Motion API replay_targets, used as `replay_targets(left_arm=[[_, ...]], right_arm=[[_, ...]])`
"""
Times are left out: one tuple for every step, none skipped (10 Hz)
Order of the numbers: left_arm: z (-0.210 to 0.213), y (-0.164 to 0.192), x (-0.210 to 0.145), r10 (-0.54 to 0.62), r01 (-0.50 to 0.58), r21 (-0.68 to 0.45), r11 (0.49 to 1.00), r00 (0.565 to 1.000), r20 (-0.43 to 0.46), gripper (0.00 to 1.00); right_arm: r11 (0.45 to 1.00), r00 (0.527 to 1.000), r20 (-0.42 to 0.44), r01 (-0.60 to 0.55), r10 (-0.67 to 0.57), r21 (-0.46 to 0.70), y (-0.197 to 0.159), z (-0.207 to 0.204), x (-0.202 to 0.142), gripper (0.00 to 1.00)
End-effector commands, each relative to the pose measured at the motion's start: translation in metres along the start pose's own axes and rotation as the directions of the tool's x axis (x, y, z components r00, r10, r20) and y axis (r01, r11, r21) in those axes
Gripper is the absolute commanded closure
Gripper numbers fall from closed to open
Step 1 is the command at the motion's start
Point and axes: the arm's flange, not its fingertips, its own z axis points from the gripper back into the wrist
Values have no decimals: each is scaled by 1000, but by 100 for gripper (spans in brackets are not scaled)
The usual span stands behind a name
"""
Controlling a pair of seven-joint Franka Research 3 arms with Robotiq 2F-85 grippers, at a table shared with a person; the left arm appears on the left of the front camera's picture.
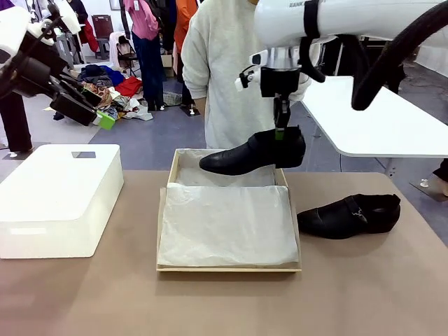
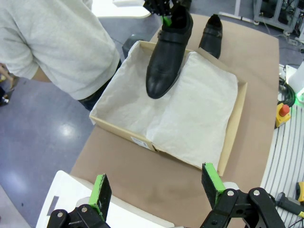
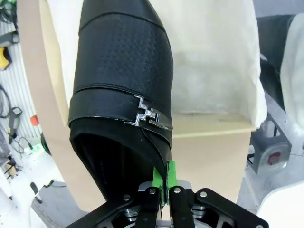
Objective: Pack the shoes into the box.
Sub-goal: Place one shoe of the Shoes into the Shoes Box.
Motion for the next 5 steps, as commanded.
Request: replay_targets(left_arm=[[0,1,-1,-7,7,-12,1000,1000,10,0],[0,1,-1,-7,7,-12,1000,1000,10,0],[0,1,-1,-7,7,-12,1000,1000,10,0],[0,1,-1,-7,7,-12,1000,1000,10,0],[0,1,-1,-7,7,-12,1000,1000,10,0]], right_arm=[[1000,1000,11,19,-19,5,-4,7,23,100],[1000,1000,12,15,-15,5,-4,3,33,100],[1000,1000,17,18,-18,4,-6,-1,39,100],[1000,999,37,23,-23,7,-10,-7,45,100],[1000,998,62,29,-29,-1,-14,-10,50,100]])
